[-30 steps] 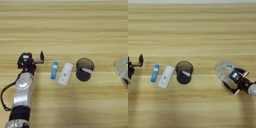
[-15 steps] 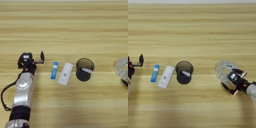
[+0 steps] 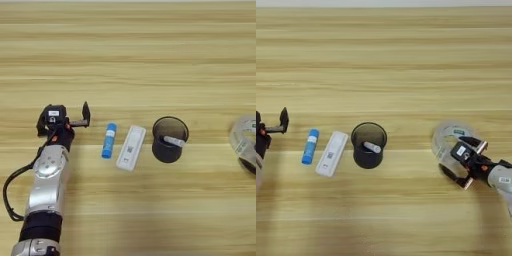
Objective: Move the objects on the table
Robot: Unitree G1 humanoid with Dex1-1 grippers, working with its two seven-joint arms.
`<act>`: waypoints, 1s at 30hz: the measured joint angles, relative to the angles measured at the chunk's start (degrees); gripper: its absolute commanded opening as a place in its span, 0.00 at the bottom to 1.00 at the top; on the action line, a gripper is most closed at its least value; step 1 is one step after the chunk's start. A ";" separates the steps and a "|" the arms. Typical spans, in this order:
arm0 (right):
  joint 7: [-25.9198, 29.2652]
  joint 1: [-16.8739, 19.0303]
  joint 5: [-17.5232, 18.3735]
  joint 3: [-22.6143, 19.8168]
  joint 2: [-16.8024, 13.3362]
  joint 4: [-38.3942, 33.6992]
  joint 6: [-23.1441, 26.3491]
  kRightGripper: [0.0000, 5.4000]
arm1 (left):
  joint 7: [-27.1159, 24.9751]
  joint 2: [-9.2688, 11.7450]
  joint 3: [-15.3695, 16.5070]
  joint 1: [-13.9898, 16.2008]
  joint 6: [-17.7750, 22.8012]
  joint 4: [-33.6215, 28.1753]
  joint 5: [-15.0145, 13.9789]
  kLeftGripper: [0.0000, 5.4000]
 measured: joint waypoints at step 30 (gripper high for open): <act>0.09 -0.87 0.97 0.98 0.48 1.85 -0.87 0.36 | 0.49 -0.04 -0.42 0.00 0.00 -0.02 0.00 1.00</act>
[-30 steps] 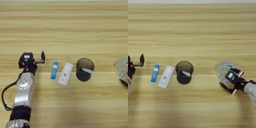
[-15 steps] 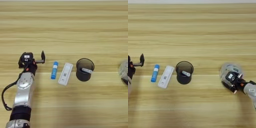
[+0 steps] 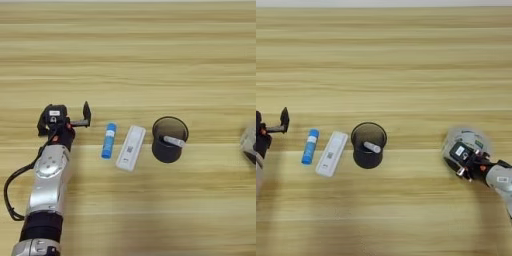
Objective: Move the objects on the table
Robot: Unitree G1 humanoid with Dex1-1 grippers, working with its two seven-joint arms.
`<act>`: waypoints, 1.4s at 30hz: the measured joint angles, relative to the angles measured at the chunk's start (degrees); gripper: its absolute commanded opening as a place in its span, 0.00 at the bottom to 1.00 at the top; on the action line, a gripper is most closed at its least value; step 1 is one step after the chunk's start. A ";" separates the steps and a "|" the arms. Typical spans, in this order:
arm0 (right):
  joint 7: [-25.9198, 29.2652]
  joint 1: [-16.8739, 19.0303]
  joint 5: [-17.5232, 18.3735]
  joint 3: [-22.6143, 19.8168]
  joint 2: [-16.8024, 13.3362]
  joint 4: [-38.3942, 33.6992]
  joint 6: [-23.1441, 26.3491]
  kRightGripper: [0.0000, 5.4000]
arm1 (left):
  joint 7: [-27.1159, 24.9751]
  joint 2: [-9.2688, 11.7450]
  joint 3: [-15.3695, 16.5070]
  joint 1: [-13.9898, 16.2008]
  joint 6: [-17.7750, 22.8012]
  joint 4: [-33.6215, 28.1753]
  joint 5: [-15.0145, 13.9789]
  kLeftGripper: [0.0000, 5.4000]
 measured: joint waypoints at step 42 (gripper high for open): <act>2.50 4.44 32.12 -20.26 10.33 -34.22 29.04 0.24 | -0.28 0.00 -0.19 0.00 -0.05 -1.10 -0.22 1.00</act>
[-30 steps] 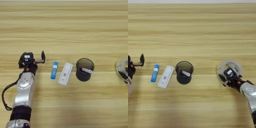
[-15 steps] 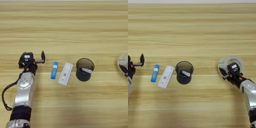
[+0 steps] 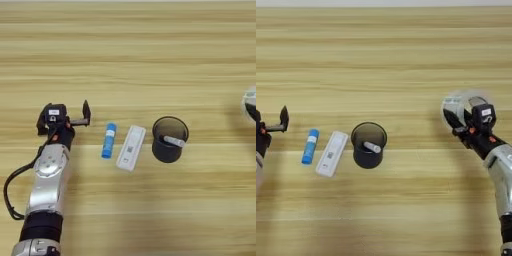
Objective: Move the objects on the table
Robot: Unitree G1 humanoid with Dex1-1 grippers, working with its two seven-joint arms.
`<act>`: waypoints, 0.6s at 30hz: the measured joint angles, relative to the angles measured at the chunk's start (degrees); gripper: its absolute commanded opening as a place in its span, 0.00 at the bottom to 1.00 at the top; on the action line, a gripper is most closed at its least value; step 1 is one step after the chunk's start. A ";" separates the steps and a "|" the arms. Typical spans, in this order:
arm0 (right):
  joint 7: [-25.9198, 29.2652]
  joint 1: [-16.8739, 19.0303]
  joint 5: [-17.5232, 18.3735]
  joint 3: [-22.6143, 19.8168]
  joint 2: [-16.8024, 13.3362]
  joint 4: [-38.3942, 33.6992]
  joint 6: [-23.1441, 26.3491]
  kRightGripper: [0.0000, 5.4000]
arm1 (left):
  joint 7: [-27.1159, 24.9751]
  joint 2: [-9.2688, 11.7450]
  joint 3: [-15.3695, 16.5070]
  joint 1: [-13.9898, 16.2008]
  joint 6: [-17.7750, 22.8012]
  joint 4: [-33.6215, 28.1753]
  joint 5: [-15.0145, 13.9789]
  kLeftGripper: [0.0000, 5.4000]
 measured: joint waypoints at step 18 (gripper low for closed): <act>-3.79 0.85 11.89 -2.69 3.19 -15.40 15.95 0.24 | -7.95 -0.07 -1.64 0.73 -1.03 -5.69 -4.17 1.00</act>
